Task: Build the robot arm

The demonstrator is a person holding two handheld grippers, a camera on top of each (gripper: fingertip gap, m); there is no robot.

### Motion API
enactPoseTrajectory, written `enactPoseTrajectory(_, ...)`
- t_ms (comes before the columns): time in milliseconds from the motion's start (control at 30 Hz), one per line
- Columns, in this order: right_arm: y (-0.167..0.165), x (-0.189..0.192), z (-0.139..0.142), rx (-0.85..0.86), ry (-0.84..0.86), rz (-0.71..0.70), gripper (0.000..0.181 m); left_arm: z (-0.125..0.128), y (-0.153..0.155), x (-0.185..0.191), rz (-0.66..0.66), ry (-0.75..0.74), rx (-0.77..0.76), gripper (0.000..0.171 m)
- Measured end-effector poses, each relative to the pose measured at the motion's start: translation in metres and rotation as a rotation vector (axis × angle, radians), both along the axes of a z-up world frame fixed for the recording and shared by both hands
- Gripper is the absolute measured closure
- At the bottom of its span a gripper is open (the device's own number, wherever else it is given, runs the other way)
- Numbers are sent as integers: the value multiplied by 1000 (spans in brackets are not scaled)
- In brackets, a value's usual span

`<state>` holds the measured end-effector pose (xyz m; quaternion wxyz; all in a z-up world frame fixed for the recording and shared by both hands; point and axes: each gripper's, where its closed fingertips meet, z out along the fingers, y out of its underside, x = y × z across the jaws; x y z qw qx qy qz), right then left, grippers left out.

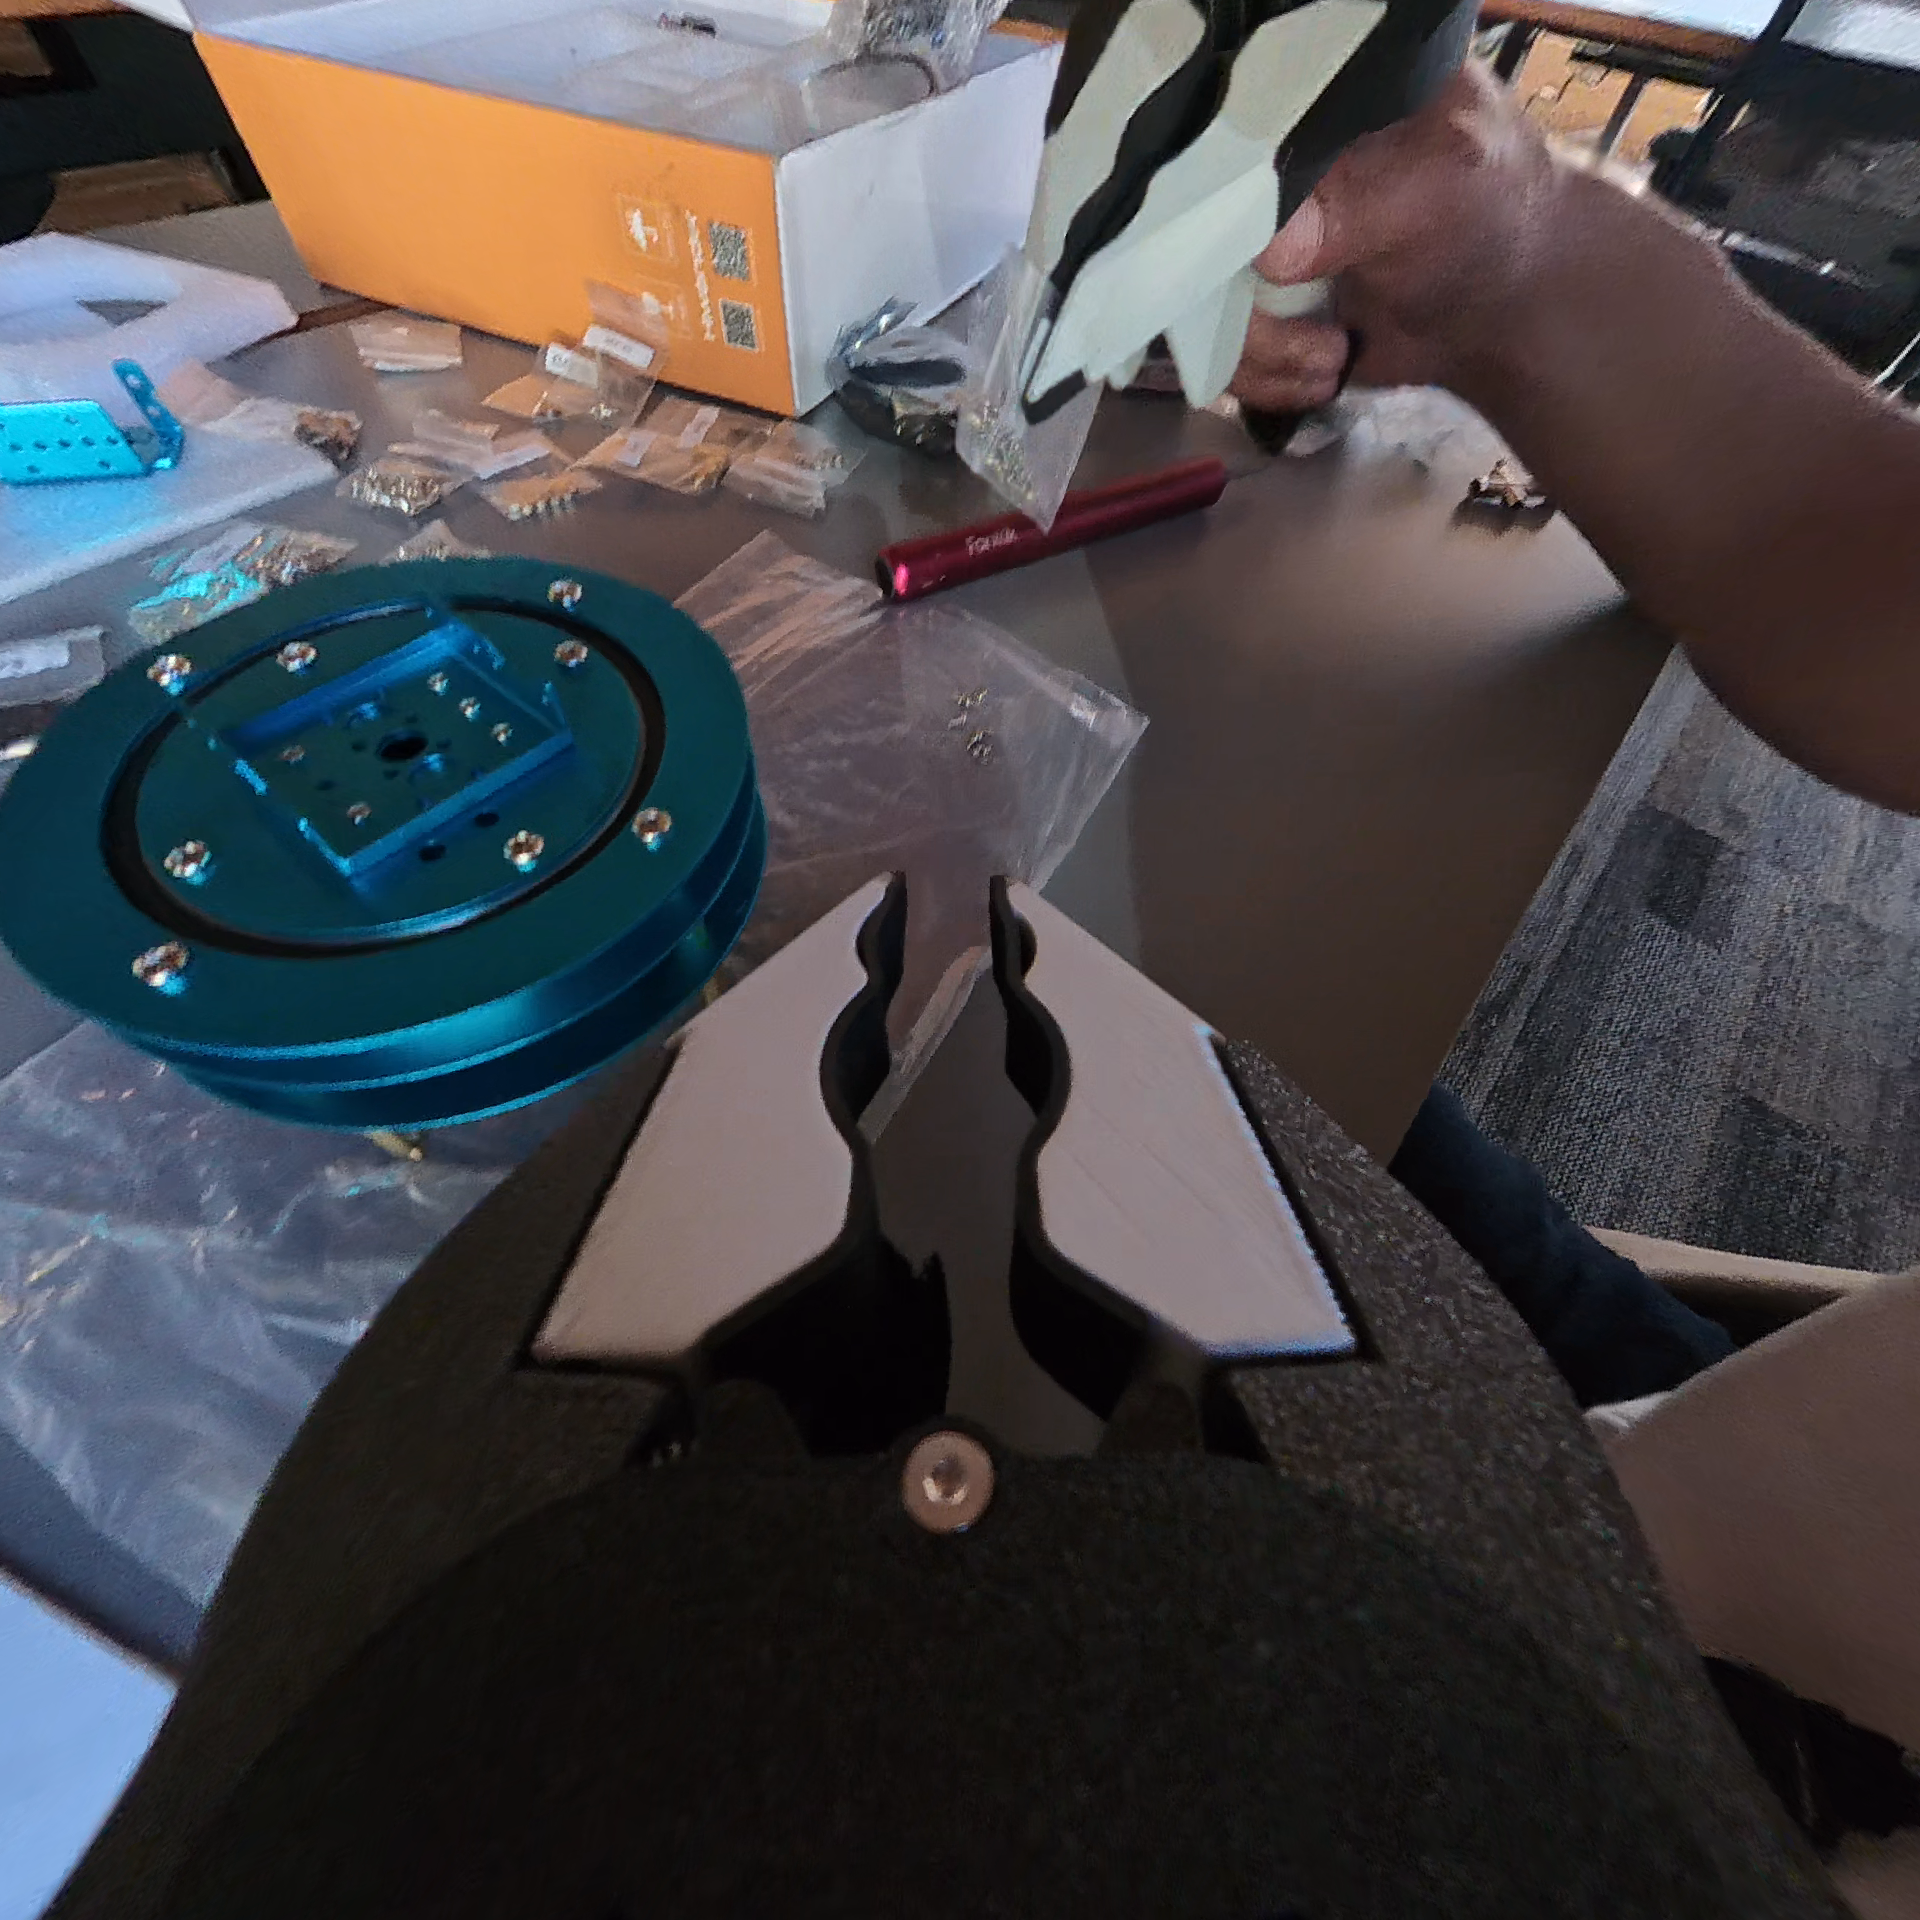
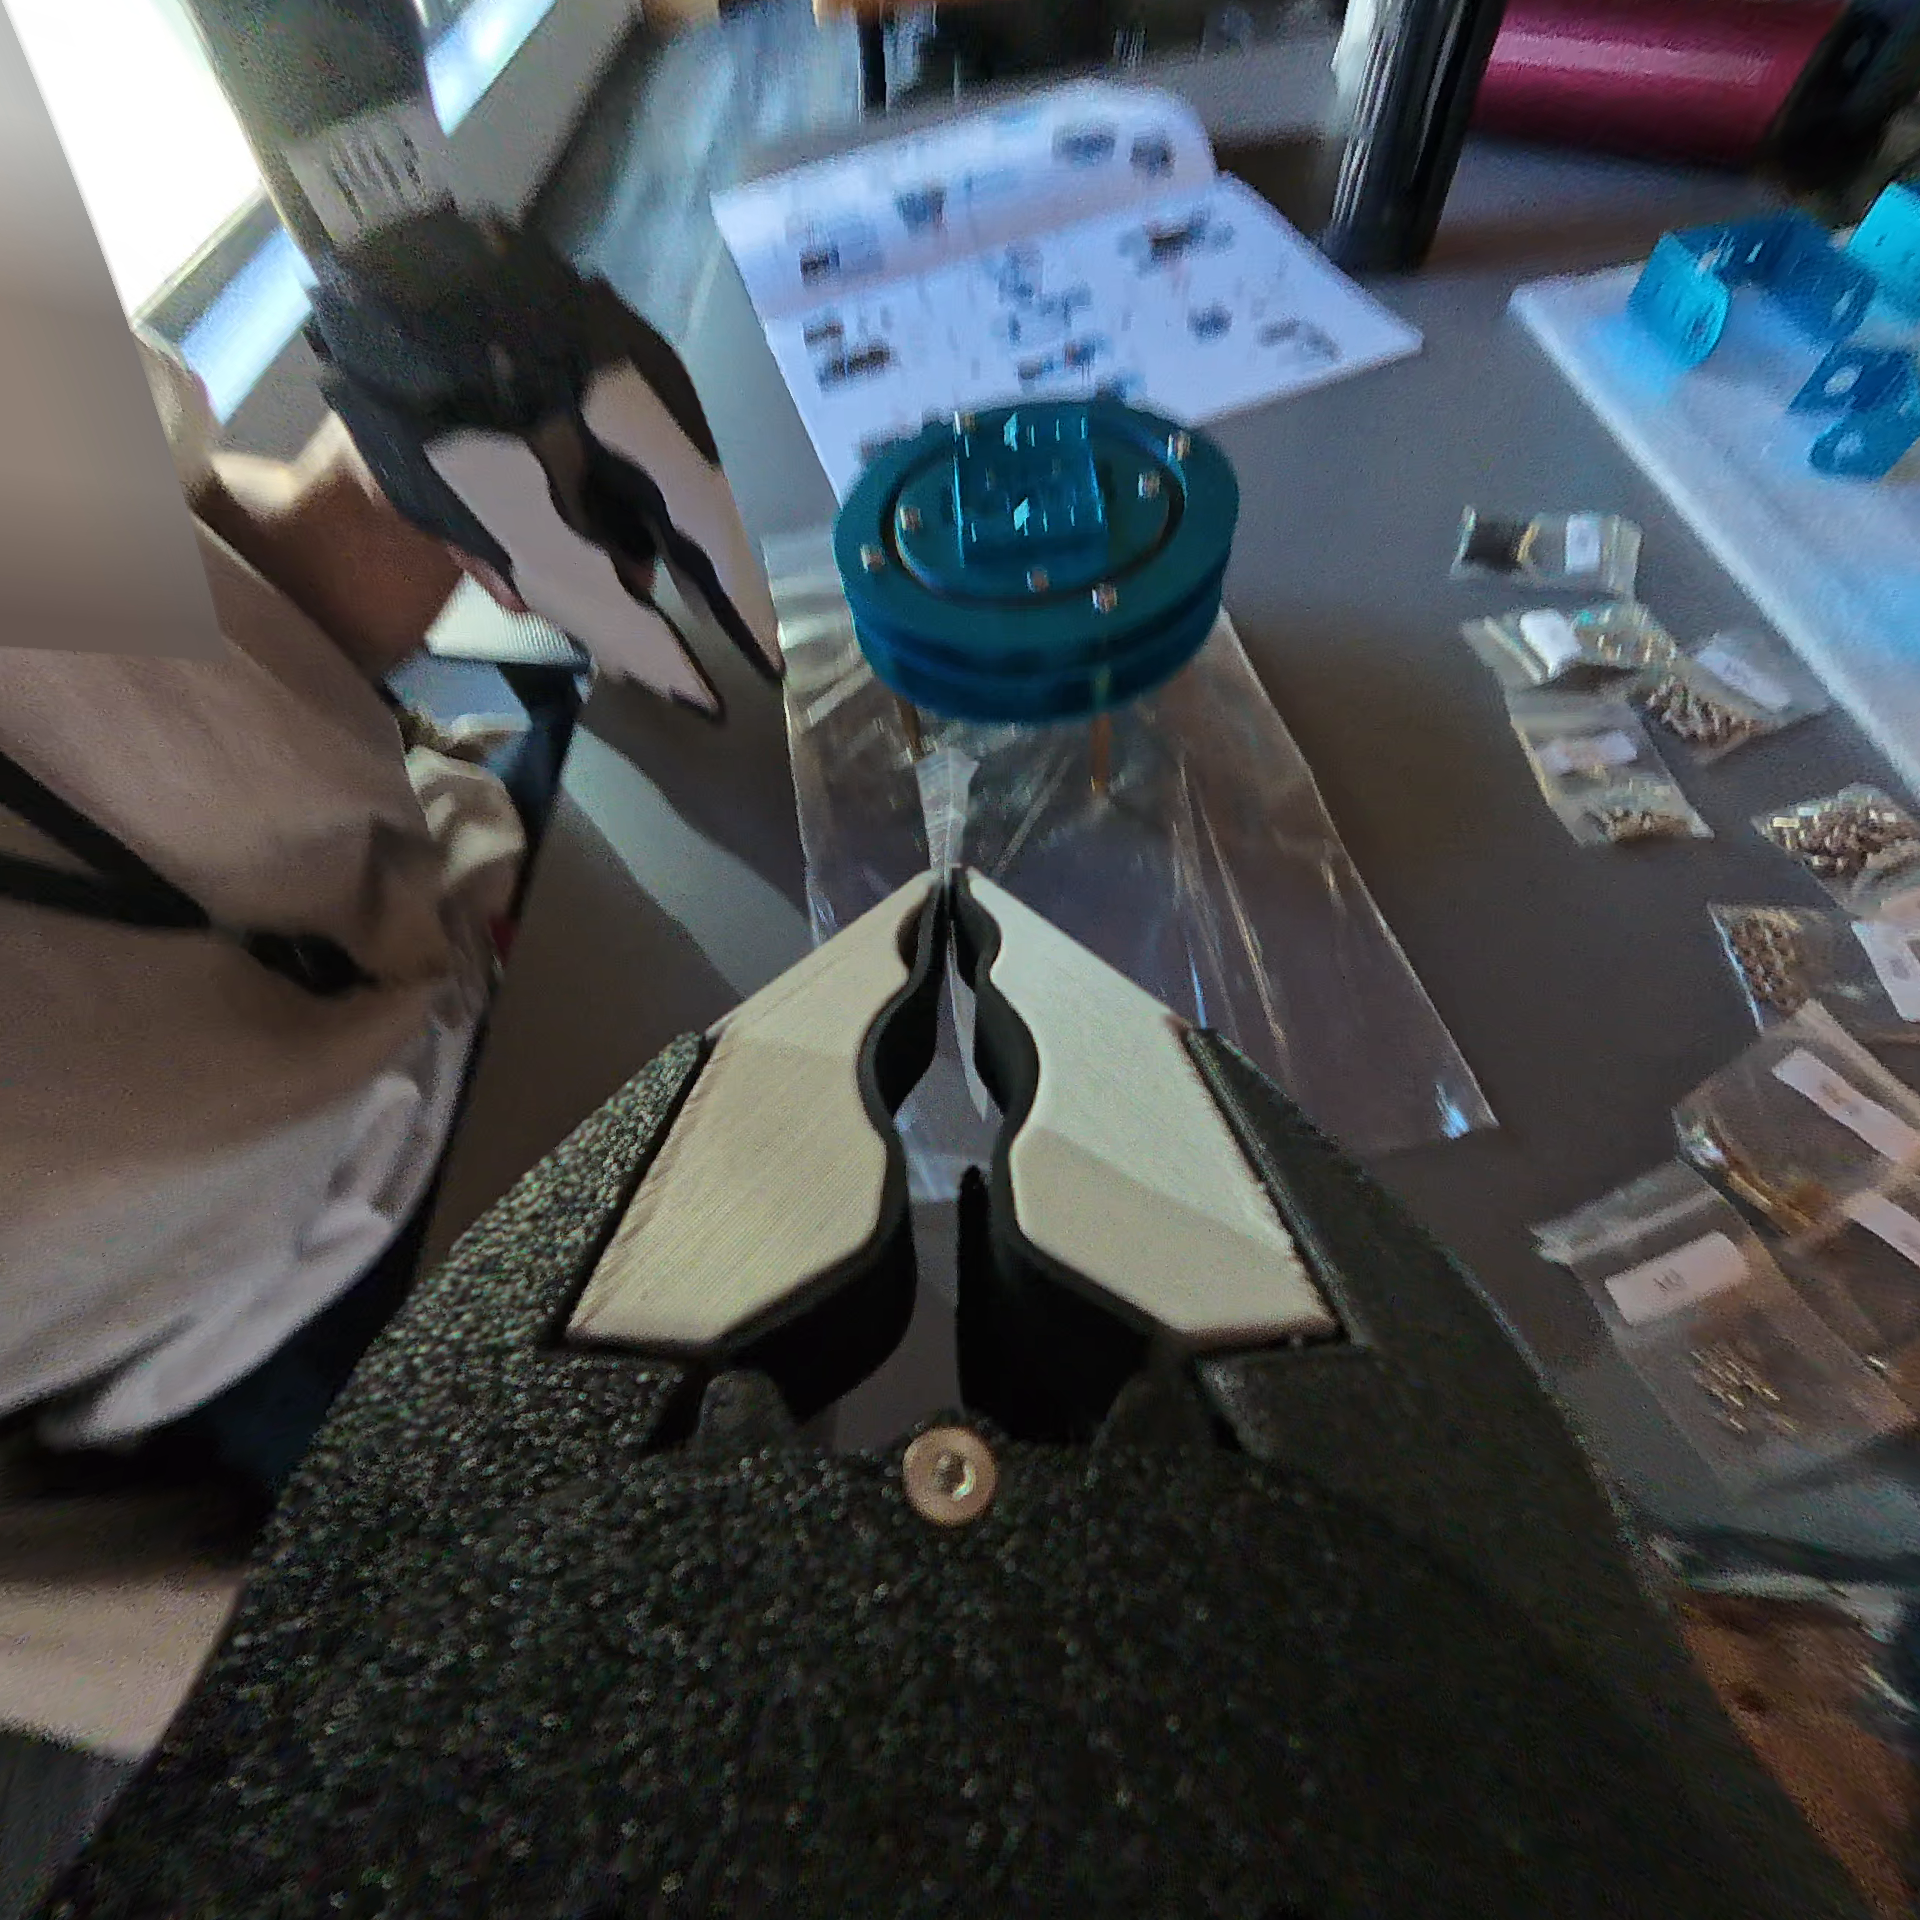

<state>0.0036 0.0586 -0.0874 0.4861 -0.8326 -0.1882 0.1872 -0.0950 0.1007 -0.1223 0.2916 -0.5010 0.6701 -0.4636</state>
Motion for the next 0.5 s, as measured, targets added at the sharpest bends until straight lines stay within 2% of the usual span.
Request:
enactPoseTrajectory(100, 8, -23, 28, 124, 221, -66, 181, 13, -7, 9, -34, -61, -57, 156)
enactPoseTrajectory(233, 14, -51, 48, 259, 489, -130, 181, 44, -13, 15, -93, -143, -235, 156)
enactPoseTrajectory(400, 21, -78, 53, 365, 702, -142, 181, 93, -8, 1, -205, -256, -460, 155)
enactPoseTrajectory(500, 27, -93, 53, 398, 784, -116, 181, 100, -2, -6, -235, -252, -507, 156)
